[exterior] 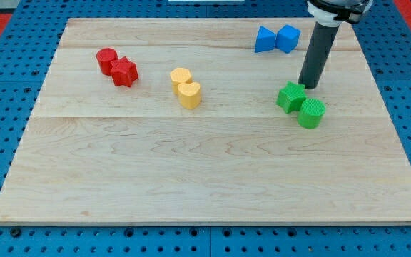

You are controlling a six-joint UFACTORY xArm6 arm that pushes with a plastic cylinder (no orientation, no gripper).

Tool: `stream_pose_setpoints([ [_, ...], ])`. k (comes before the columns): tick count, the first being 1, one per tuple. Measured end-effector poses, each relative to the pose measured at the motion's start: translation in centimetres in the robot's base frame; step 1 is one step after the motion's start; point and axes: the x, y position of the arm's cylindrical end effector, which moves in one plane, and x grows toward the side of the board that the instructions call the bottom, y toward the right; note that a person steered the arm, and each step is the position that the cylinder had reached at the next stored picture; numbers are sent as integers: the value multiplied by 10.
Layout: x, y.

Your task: Separate the red star and the red circle from each other

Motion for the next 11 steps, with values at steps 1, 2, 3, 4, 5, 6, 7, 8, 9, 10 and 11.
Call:
stream_pose_setpoints([
  [1,-48,-53],
  [2,-93,-133],
  [3,-107,-217],
  [4,-85,-269],
  [5,-63,-270],
  [6,-48,-270],
  [7,-48,-313],
  [8,-48,-325],
  [9,-48,-276],
  [10,-29,-290],
  [11,-3,-358],
])
